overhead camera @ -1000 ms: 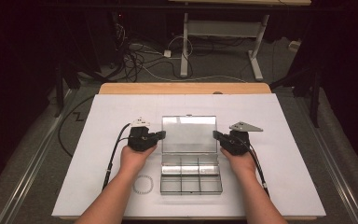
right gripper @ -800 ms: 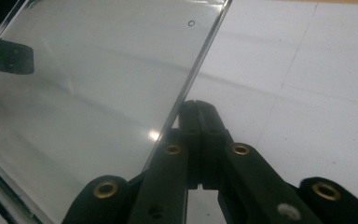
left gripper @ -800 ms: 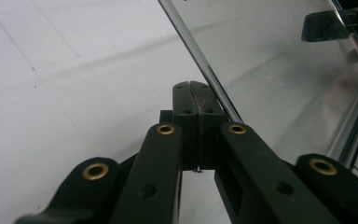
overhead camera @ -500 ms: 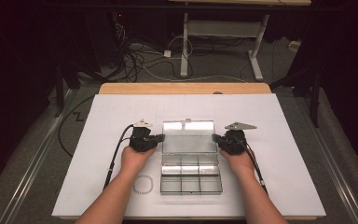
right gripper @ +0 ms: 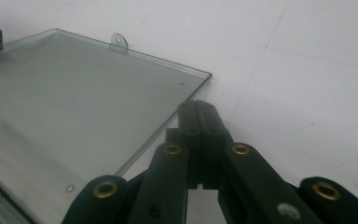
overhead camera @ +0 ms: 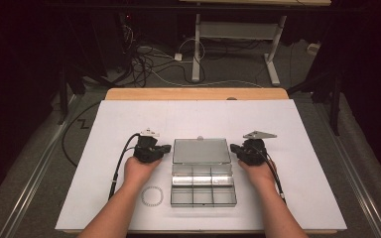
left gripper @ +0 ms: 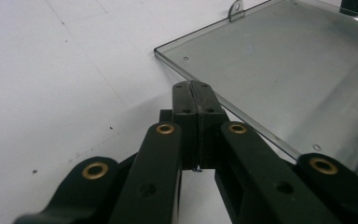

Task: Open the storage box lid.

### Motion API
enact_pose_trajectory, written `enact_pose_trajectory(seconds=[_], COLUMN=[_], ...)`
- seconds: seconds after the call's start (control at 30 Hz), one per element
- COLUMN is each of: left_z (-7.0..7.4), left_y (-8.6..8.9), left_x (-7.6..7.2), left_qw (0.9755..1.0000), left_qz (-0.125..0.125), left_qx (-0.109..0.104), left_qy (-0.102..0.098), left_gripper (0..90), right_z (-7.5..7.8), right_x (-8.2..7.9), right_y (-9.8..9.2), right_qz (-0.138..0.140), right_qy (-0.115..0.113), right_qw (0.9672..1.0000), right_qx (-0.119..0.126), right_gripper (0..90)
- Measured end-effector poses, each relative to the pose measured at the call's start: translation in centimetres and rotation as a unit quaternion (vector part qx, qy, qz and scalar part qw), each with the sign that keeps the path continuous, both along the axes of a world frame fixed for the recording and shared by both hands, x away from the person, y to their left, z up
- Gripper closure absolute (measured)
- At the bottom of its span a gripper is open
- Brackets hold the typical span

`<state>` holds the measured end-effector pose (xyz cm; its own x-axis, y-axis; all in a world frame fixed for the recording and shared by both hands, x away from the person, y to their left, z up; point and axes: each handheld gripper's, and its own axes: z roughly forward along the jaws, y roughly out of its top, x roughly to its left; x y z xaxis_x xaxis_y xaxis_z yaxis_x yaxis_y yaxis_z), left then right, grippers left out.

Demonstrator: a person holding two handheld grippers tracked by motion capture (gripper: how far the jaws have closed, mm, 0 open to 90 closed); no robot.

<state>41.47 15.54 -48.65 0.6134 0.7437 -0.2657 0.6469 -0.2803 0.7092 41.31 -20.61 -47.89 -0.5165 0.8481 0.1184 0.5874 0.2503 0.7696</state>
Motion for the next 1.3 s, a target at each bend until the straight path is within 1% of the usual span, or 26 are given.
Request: enact_pose_trajectory(seconds=[0.07, 0.17, 0.4, 0.53, 0.6, 0.7, 0.8, 0.87, 1.0, 1.1, 1.13, 1.17, 1.2, 1.3], left_z=[0.2, 0.4, 0.4, 0.7, 0.8, 1.1, 1.2, 1.2, 1.0, 0.8, 0.8, 0.7, 0.6, 0.2], left_y=[0.3, 0.7, 2.3, 3.2, 3.5, 4.1, 4.6, 5.1, 5.6, 5.9, 6.0, 6.0, 6.0, 5.9], left_x=[-0.6, -1.6, -3.9, -5.3, -6.1, -7.3, -8.4, -9.3, -10.7, -11.3, -11.3, -11.3, -11.4, -11.4], left_qw=[0.9999, 0.9997, 0.9993, 0.9987, 0.9984, 0.9979, 0.9977, 0.9977, 0.9971, 0.9965, 0.9965, 0.9966, 0.9964, 0.9963], left_qz=[-0.002, -0.004, 0.001, 0.002, 0.000, 0.003, 0.002, 0.001, -0.003, -0.004, -0.003, -0.003, -0.003, -0.005], left_qx=[-0.003, -0.001, -0.005, -0.013, -0.011, -0.016, -0.012, -0.014, -0.017, -0.022, -0.025, -0.024, -0.021, -0.007], left_qy=[-0.010, -0.025, -0.036, -0.049, -0.055, -0.063, -0.066, -0.066, -0.075, -0.080, -0.079, -0.079, -0.082, -0.086], left_gripper=[87.6, 87.6, 87.6, 87.6, 87.6, 87.6, 87.6, 87.6, 87.4, 87.3, 85.7, 82.9, 82.6, 71.5], right_z=[0.2, 0.2, 0.3, 0.4, 0.4, 0.5, 0.7, 0.9, 1.2, 1.1, 1.1, 1.0, 0.9, 0.7], right_x=[-0.4, -1.2, -3.4, -4.8, -5.5, -6.5, -7.6, -8.4, -10.0, -11.0, -11.2, -11.4, -11.5, -11.6], right_y=[-0.4, -1.2, -2.7, -3.4, -3.7, -4.2, -4.5, -4.8, -5.1, -5.2, -5.3, -5.3, -5.4, -5.7], right_qz=[-0.004, -0.010, -0.009, -0.004, -0.003, -0.001, 0.000, 0.002, 0.012, 0.016, 0.015, 0.017, 0.015, 0.008], right_qy=[-0.007, -0.016, -0.036, -0.047, -0.051, -0.056, -0.061, -0.064, -0.069, -0.071, -0.072, -0.075, -0.074, -0.071], right_qw=[1.0000, 0.9998, 0.9991, 0.9986, 0.9984, 0.9981, 0.9979, 0.9976, 0.9974, 0.9972, 0.9972, 0.9969, 0.9970, 0.9973], right_qx=[0.005, 0.011, 0.019, 0.022, 0.022, 0.023, 0.024, 0.025, 0.020, 0.014, 0.014, 0.013, 0.015, 0.019], right_gripper=[90.0, 90.0, 90.0, 90.0, 90.0, 90.0, 90.0, 90.0, 90.0, 89.9, 89.1, 87.4, 84.6, 72.2])
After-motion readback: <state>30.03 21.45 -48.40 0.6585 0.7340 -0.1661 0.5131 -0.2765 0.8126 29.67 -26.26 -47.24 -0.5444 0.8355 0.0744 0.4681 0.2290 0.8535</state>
